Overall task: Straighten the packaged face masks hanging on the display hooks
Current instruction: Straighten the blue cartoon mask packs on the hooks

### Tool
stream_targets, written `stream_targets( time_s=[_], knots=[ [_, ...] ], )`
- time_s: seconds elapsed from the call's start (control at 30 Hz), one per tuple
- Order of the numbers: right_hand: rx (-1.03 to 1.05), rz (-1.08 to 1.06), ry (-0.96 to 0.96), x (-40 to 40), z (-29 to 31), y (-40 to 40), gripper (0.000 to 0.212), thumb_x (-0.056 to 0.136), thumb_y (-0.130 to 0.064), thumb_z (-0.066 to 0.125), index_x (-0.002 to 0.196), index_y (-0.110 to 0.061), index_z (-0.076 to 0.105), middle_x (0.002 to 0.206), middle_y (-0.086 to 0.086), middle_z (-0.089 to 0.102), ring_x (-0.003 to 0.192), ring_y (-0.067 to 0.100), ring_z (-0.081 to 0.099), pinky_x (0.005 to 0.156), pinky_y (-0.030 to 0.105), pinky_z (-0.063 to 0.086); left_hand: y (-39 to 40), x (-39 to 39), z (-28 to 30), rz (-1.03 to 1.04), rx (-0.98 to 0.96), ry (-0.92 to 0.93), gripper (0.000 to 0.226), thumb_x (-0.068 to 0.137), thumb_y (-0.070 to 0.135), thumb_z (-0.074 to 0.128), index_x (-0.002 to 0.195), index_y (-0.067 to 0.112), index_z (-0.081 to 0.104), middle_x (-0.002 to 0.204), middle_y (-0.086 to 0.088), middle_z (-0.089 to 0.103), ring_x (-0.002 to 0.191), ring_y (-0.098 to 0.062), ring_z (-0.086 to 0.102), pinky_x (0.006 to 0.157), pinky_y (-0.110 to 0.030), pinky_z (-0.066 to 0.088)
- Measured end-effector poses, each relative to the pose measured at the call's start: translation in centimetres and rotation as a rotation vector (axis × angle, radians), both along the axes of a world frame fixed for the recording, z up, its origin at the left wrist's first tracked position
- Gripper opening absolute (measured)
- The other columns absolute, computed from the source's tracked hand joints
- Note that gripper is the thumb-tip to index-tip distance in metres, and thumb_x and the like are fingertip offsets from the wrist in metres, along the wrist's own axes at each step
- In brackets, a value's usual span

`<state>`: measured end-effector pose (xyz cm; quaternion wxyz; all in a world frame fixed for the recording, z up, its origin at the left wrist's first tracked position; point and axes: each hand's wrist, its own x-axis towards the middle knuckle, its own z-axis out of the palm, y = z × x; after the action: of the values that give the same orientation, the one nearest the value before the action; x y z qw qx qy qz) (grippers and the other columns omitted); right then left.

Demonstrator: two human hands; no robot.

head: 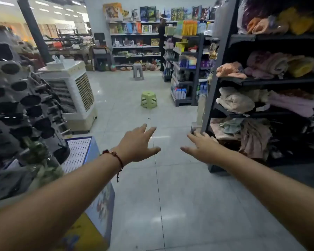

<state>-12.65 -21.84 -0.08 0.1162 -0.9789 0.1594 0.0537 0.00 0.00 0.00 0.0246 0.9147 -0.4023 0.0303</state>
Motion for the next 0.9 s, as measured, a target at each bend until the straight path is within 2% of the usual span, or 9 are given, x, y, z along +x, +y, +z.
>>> stream_targets(
  time_s=[0.2,0.4,0.7,0.9],
  knots=[
    [0.014,0.012,0.076,6.4,-3.8,-1.6,0.079,0.093,-0.069,0.034,0.156,-0.025,0.016,0.164,0.003,0.012,0.149,0.032,0.009,0.119,0.048,0.014,-1.3,6.3,-4.1,0.049,0.044,0.090,0.088,0.091,0.068,0.048,0.159,0.026,0.011,0.165,-0.013,0.015,0.147,-0.032,0.027,0.114,-0.045,0.033],
    [0.012,0.036,0.105,17.2,-7.1,-4.7,0.078,0.094,-0.063,0.043,0.156,-0.023,0.018,0.162,0.003,0.017,0.149,0.031,0.012,0.119,0.048,0.018,-4.3,16.9,-7.8,0.064,0.062,0.142,0.087,0.091,0.066,0.049,0.159,0.025,0.013,0.165,-0.013,0.013,0.146,-0.032,0.028,0.113,-0.044,0.034],
    [0.115,-0.096,0.078,32.9,-9.9,-11.5,0.073,0.093,-0.058,0.050,0.152,-0.021,0.029,0.161,0.008,0.019,0.147,0.027,0.019,0.118,0.045,0.022,-10.6,35.0,-9.0,0.073,0.061,0.327,0.084,0.091,0.066,0.049,0.158,0.029,0.014,0.167,-0.005,0.010,0.146,-0.029,0.030,0.110,-0.046,0.037],
    [0.123,-0.152,0.045,40.2,-10.0,-17.1,0.070,0.094,-0.056,0.050,0.151,-0.020,0.032,0.160,0.008,0.022,0.147,0.026,0.020,0.117,0.044,0.023,-16.5,43.3,-8.8,0.033,0.079,0.288,0.083,0.091,0.065,0.050,0.157,0.029,0.016,0.167,-0.005,0.011,0.147,-0.027,0.029,0.109,-0.044,0.038]
  ],
)
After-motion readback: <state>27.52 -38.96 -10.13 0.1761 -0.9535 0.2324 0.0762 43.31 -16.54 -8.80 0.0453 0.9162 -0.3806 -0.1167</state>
